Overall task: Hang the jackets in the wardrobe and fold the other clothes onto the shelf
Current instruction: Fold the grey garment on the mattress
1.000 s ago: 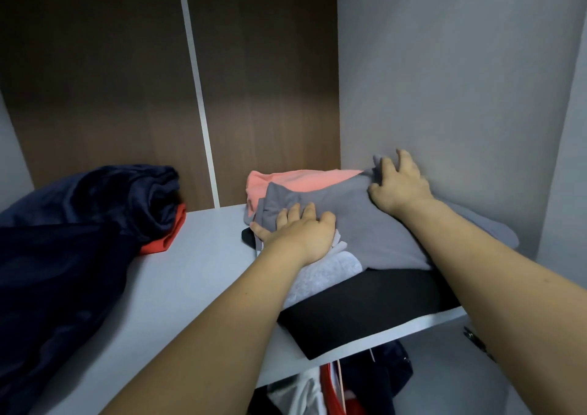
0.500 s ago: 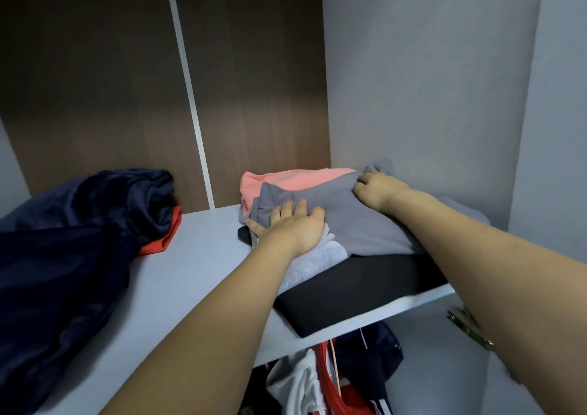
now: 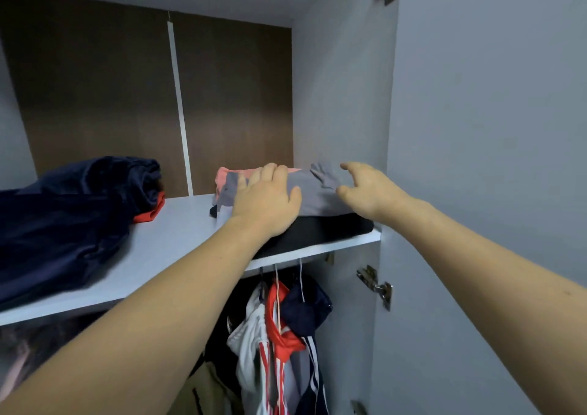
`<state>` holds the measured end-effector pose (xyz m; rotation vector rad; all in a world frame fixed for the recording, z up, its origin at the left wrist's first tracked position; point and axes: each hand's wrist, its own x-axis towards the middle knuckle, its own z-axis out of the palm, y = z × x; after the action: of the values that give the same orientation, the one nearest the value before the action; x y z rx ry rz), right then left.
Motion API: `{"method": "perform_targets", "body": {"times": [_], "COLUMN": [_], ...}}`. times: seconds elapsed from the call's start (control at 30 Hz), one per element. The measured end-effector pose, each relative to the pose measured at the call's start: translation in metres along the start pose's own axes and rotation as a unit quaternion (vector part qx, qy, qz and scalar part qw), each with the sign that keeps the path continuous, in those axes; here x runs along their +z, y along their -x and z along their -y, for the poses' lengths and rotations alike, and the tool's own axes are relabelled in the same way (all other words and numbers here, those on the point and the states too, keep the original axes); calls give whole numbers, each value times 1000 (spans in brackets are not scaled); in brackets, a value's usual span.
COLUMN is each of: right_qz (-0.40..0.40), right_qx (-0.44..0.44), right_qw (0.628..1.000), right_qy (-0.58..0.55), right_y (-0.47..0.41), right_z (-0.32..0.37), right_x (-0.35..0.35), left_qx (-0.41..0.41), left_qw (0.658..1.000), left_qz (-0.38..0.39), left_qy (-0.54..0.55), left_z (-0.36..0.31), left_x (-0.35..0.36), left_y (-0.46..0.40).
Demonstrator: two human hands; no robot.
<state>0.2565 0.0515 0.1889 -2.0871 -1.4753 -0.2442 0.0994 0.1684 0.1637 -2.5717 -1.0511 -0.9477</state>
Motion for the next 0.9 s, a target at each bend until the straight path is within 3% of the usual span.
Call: {"method": "perform_targets", "body": {"times": [0.1,0.23,0.4,0.6,0.77,0.9], "right_qz": [2,-57,-161,-213,-267,-294], "right_qx": [16,18,52,67,185,261], "right_qw": [1000,998,981,949,922,895], "right_qy": [-4,35,94,223,213,213], "right_y": [45,101,178,299,394,478], "right_z": [-3,-1,-4,-16,-49,-84], "right_x": [-19,-57,-107,-166,-223,-269], "left_qx": [49,107,170,265,364,390], "left_qw": [998,991,980,943,897,883], "left_qz": [-27,-84,-86,-138,-167,-153], "left_qy": [-16,-9,54,148,186,211], "left_z": [-25,-56,-100,-175,-277,-375], "left_x": [-18,-48,-69,-99,-137,-160], "left_y": [23,37,57,104,155,197]}}
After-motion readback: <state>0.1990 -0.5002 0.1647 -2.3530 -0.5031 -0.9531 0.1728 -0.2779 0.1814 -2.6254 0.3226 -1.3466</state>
